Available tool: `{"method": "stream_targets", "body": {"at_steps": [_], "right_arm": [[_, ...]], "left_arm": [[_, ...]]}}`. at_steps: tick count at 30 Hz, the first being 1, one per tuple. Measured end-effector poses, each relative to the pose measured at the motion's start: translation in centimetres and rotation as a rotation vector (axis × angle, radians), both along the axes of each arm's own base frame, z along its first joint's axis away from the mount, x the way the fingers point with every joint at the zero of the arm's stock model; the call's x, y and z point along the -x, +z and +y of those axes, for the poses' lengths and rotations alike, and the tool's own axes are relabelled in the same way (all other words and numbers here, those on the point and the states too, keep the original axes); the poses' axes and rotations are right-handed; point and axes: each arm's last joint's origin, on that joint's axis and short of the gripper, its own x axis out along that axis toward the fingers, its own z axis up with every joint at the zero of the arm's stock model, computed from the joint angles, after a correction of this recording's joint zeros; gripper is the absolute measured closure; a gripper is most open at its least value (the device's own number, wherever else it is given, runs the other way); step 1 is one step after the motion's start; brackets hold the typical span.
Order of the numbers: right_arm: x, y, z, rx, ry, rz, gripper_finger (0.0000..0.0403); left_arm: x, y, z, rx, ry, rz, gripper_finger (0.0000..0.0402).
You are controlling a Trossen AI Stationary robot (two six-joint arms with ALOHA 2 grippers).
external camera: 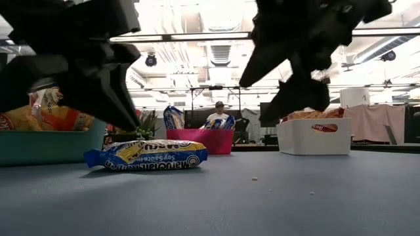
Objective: Sort Maruchan noodles
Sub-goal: Put the blue noodle pack into the red bin
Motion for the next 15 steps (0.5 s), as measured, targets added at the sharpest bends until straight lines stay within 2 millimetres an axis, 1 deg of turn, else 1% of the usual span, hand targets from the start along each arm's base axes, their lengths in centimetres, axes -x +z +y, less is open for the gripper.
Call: {"method": "stream_targets", "body": {"at_steps": [4,8,12,15], "right_arm": [[-1.1,-1.0,-0.2,-0.005,-0.009,-0.034,0.0078],[-1.5,-1.9,-0.2,-0.011,-0.008,-0.032,0.0078],[-1.6,-2.1,-0.2,-0.016,-0.011,-0.023,0.0078],[-1.6,-2.1,-0.2,-0.017,-0.012,-0.028,0.0078]], "left_arm": [[0.7,-0.7,0.5,-0.018,0.039,0.034,0.0363],[1.4,-1.8,1.2,-0.052,0.071,0.030,0.0363],[1.2,-2.5,1.5,-0.025,0.076,-0.029,0.0363],[0.5,-2.7,1.8,0.009,0.058,-0.117,0.0363]]}}
